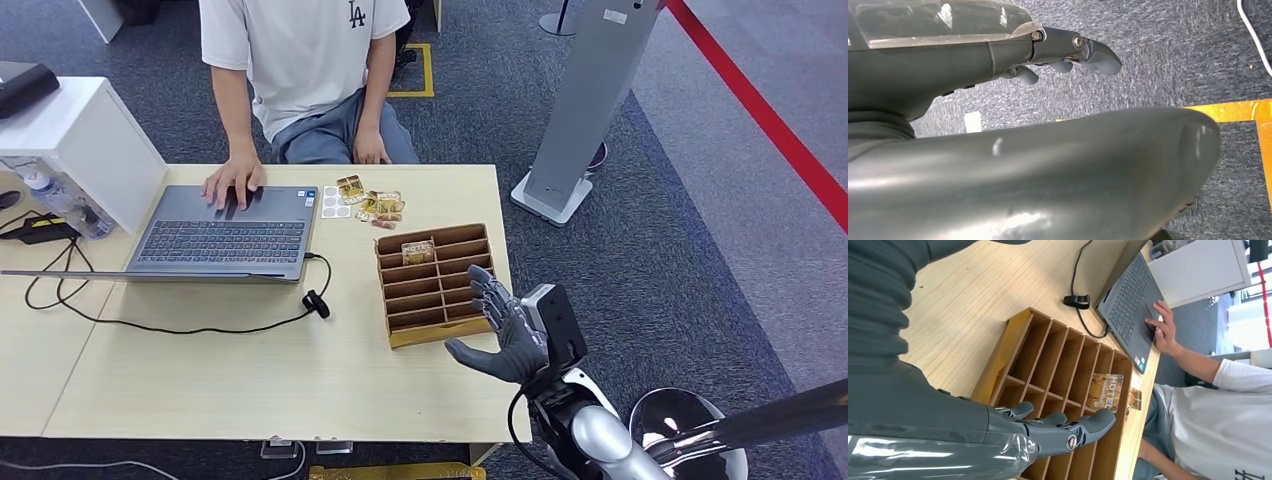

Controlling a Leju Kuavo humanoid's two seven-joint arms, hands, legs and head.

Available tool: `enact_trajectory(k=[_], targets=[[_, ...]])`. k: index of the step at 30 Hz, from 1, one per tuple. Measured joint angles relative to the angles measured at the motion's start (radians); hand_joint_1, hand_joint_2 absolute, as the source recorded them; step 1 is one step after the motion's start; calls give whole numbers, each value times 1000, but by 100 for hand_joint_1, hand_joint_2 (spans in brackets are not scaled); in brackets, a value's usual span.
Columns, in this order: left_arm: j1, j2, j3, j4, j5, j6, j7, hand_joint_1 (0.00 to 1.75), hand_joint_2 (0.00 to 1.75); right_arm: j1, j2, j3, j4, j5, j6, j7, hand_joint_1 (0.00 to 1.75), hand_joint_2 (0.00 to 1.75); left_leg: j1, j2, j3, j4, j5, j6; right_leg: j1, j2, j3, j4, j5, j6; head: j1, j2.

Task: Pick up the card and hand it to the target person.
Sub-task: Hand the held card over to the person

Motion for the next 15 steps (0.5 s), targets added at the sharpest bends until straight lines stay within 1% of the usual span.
enact_trajectory(k=[15], targets=[[0,6,0,0,0,-16,1,0,0,0,-8,-8,-12,-28,48,8,0,175,0,0,0,0,0,0,0,0,0,0,0,0,-1,0]])
